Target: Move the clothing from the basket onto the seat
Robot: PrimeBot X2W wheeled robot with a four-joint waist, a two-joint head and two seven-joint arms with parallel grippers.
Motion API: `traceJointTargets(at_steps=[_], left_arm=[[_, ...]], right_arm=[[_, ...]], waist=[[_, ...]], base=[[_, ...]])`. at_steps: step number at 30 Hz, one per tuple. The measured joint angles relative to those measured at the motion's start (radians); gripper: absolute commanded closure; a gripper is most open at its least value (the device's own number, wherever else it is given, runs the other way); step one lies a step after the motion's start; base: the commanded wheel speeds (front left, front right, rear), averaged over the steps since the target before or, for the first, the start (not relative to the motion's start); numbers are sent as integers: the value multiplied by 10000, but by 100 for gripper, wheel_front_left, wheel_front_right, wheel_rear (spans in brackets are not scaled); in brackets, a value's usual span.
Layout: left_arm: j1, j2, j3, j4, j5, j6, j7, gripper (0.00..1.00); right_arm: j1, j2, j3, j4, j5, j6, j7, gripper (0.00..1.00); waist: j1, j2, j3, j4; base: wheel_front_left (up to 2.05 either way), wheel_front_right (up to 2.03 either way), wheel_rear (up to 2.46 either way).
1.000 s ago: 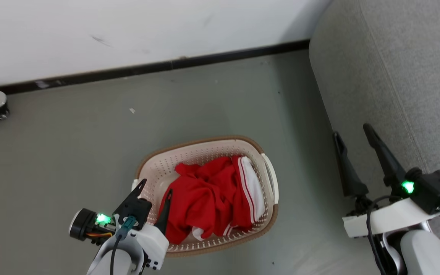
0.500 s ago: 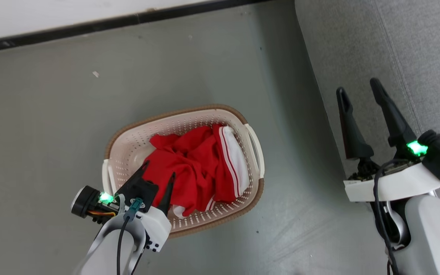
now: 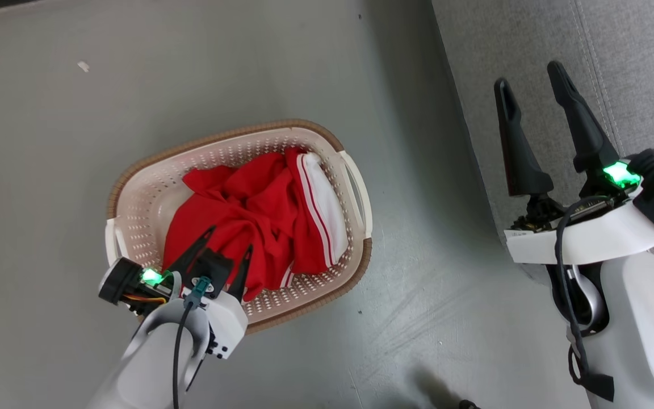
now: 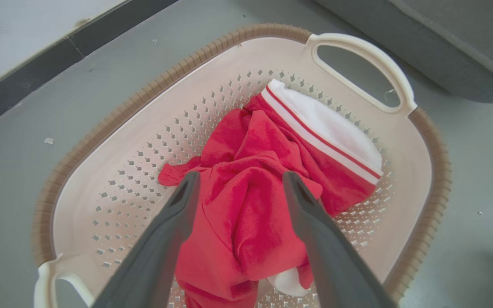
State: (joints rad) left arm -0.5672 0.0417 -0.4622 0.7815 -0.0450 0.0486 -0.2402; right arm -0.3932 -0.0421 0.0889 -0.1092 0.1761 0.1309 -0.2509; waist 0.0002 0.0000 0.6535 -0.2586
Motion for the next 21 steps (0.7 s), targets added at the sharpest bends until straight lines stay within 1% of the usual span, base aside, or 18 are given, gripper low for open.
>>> traceJointTargets(at_steps=[12, 21], left_arm=[[-796, 430, 10, 663, 305, 2, 119, 0], [-1255, 809, 81, 1313, 389, 4, 663, 0]], right_arm=[[-677, -6, 245, 8, 311, 0, -17, 0], [-1083, -6, 387, 12, 541, 0, -56, 0]], waist=[[0, 0, 876, -434], [0, 0, 1413, -701]], base=[[0, 0, 0], [0, 0, 0]])
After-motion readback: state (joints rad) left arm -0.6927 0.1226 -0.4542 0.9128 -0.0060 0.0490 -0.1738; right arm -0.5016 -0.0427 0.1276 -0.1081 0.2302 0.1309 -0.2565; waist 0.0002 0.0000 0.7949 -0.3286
